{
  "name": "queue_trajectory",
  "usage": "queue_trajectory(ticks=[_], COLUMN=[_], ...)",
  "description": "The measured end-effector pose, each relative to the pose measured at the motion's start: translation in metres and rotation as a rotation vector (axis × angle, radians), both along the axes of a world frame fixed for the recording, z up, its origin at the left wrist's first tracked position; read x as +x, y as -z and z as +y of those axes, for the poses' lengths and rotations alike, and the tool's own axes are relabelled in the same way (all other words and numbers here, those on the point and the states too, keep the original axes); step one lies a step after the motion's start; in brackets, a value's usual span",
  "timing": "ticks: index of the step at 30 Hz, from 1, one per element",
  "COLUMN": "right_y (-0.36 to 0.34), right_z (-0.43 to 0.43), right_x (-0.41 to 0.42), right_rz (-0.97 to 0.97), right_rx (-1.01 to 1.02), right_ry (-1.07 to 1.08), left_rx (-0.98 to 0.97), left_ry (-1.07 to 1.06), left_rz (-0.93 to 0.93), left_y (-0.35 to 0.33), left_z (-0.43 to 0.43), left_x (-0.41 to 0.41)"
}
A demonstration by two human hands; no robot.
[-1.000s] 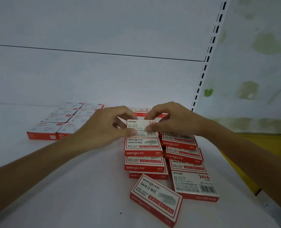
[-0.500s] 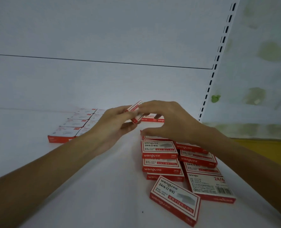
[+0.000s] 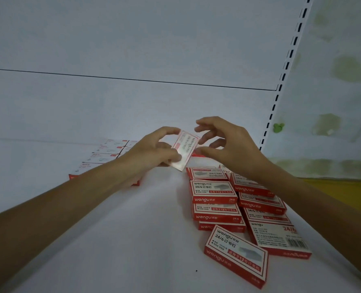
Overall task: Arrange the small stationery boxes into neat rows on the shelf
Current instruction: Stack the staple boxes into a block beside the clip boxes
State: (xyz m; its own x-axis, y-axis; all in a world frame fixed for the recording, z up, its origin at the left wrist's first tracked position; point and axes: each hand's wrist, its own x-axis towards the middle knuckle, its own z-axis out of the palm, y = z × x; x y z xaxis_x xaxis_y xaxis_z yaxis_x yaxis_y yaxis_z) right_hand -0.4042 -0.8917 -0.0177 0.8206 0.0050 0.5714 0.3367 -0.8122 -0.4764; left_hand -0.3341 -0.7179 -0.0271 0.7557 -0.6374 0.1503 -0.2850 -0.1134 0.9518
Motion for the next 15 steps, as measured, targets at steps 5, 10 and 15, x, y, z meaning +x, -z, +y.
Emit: queue_trajectory(ticks=[5, 10, 15], right_y=[0.002, 0.007, 0.007], right_z=[0.013, 0.022, 0.016], right_x=[0.0, -0.004, 0.001], right_rz=[-0.048, 0.002, -0.034], right_rx=[0.083, 0.054, -0.09], right_ry=[0.066, 0.063, 0.151], left_rx=[-0.178, -0.383, -0.348], left_ry=[0.015, -0.235, -0.177], left_rz=[0.077, 0.145, 0.198], left_y=[0.002, 0.0, 0.005], left_z=[-0.01, -0.018, -0.022], left_x=[-0.012, -0.011, -0.017])
